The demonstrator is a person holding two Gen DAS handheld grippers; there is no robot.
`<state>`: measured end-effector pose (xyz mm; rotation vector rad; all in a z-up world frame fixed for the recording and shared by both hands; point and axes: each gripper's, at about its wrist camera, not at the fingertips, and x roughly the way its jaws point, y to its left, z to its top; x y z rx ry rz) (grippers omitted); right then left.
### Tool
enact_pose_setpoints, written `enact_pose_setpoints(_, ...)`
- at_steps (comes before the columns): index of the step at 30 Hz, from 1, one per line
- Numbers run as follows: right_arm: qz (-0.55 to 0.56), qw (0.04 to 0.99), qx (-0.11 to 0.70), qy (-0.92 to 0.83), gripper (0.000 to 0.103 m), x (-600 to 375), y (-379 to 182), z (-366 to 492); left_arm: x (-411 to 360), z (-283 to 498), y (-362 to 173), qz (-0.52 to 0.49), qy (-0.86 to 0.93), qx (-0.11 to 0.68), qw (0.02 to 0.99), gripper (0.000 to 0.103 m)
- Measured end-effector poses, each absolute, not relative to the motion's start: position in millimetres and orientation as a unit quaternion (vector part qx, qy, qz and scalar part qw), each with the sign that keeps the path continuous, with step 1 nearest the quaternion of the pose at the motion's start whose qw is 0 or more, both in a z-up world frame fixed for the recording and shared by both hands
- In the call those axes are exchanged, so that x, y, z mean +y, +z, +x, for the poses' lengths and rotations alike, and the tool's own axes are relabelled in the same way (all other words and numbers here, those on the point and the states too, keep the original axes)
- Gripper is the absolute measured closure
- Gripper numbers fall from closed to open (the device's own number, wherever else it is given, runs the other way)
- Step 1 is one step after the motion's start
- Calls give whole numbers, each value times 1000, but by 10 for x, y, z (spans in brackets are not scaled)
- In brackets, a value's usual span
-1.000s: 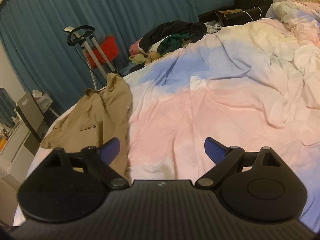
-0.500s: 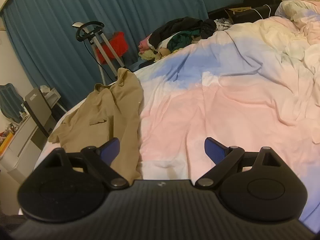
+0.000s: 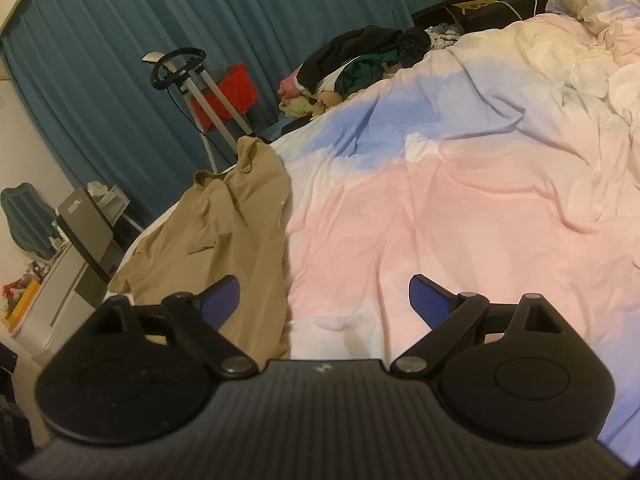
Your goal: Fold clothes
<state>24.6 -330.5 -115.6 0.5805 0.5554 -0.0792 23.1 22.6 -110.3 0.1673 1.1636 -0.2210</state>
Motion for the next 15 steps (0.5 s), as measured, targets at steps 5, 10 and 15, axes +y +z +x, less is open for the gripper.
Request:
enact_pose_setpoints(5,259,919,294,-29,10,-3128,-1234,313,358,329,-937,89,-70,542,833,21)
enact_pose_setpoints(10,241,917,317,-21,10,-2969,-1337,438,244,818,-781,42,-95,499,860,17)
enact_pose_setpoints(15,239,917,319,-24,10,-2960,-1466,571,76,1283,-775,-24,-80,460,884,17)
